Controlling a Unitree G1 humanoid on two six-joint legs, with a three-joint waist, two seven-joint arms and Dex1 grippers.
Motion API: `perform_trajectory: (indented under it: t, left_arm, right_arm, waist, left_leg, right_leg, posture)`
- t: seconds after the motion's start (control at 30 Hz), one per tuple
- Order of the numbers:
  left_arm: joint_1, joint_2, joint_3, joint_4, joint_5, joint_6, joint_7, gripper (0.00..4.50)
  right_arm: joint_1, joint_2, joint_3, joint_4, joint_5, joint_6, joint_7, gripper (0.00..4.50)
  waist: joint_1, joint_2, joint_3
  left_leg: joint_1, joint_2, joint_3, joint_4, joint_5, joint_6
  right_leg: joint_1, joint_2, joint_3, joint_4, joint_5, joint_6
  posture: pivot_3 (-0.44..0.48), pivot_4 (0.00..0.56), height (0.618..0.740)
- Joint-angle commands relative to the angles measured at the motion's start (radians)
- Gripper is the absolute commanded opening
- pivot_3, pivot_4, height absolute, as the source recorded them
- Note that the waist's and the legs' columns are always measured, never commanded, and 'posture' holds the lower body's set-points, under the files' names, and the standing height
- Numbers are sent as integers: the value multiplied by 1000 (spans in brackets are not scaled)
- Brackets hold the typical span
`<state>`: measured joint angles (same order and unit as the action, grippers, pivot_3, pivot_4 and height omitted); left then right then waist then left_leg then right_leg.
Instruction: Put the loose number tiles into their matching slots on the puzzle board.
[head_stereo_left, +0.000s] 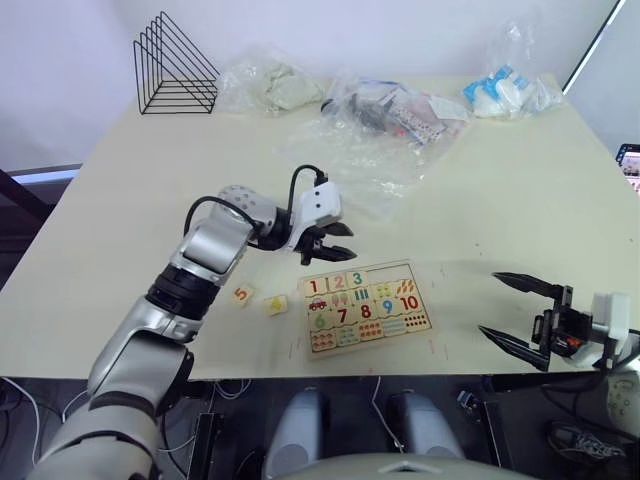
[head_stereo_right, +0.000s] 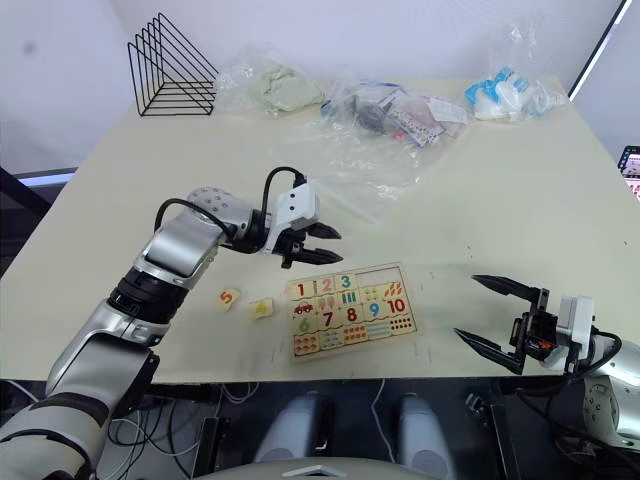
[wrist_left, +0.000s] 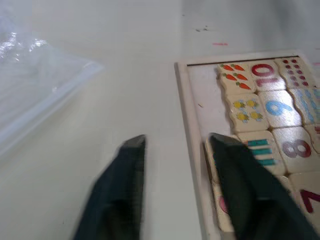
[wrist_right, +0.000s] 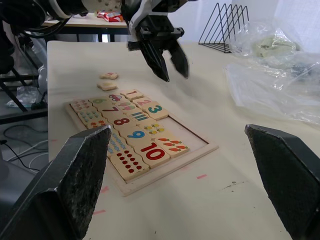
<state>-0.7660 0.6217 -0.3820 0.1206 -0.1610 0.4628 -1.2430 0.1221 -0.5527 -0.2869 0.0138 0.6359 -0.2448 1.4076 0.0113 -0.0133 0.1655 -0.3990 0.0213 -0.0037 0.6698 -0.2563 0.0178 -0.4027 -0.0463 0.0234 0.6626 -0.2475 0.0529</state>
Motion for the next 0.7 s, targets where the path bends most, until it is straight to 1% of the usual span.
perform_trajectory:
  t: [0.03,0.07,0.37,0.7]
  left_arm:
    - [13,29,21,-11,-9,-51,-57,296]
    - [17,39,13,-11,-8,-46,-79,20]
    - [50,52,-24,-19,32,-59,-127,20]
    - [67,21,-31,-16,59,-66,-115,20]
  right_arm:
    - [3,-4,-12,-30,13,-11,-3,4500]
    - [3,-3,-12,-30,13,-12,-4,4500]
    - [5,0,-10,-31,12,-14,-8,4500]
    - [9,-2,-11,-30,10,-18,-10,4500]
  waist:
    - [0,0,0]
    - [0,0,0]
    - [0,0,0]
    - [1,0,0]
  left_leg:
    - [0,0,0,0,0,0]
    - [0,0,0,0,0,0]
    - [0,0,0,0,0,0]
    - [0,0,0,0,0,0]
  right_leg:
    - [0,0,0,0,0,0]
    - [0,0,0,0,0,0]
    - [0,0,0,0,0,0]
    - [0,0,0,0,0,0]
  posture:
    - [0,150,740]
    - [0,150,740]
    - [0,150,740]
    - [0,150,740]
